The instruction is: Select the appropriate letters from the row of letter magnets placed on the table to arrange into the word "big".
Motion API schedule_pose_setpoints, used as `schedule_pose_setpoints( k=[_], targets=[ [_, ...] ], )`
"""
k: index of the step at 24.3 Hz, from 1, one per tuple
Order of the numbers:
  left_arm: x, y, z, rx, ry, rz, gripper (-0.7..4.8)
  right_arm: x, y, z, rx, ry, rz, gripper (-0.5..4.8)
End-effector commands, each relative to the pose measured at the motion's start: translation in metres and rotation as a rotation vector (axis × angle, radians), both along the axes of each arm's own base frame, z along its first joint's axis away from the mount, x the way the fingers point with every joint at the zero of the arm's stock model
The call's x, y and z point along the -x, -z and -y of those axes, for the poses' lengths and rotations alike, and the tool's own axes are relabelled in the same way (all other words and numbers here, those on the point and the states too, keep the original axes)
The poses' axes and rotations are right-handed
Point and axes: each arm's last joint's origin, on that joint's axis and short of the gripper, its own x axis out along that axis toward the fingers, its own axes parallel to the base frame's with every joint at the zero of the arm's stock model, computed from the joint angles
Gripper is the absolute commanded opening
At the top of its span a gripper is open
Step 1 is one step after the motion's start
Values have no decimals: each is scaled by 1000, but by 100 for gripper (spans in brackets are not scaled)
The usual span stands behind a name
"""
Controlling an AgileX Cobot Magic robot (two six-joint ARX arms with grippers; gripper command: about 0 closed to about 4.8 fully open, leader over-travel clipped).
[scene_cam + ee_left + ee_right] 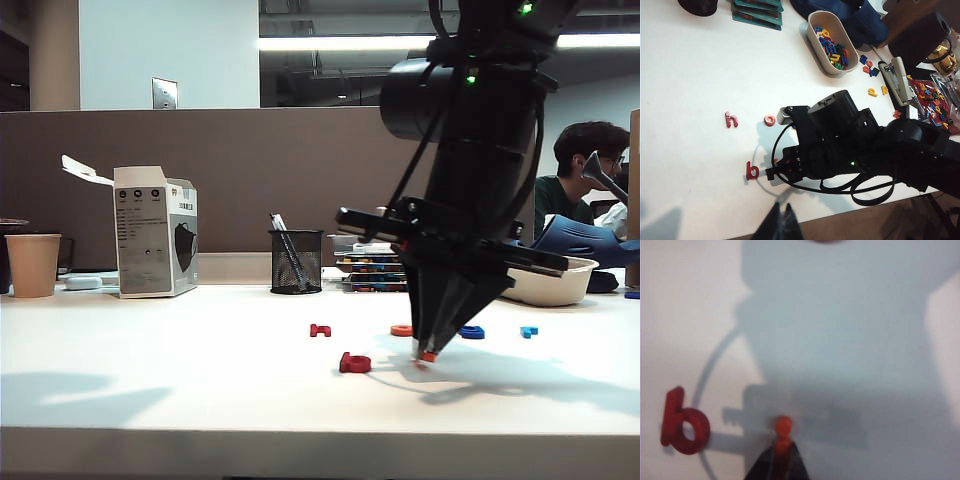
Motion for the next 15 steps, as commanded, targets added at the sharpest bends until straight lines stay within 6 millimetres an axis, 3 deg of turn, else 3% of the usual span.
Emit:
schedule_pose_setpoints(
  k=[1,10,14,15],
  targets=[
    [0,-2,-1,6,-3,9,-5,-1,-1,-2,-10,2,17,-8],
    [0,-2,-1,6,-2,9,-5,4,10,1,32,24,-23,-1],
    [0,-2,-1,6,-1,9,-5,8,13,3,49,24,-52,95],
    [0,-2,-1,7,-1,9,-5,8,13,3,51,24,-54,96]
  ],
)
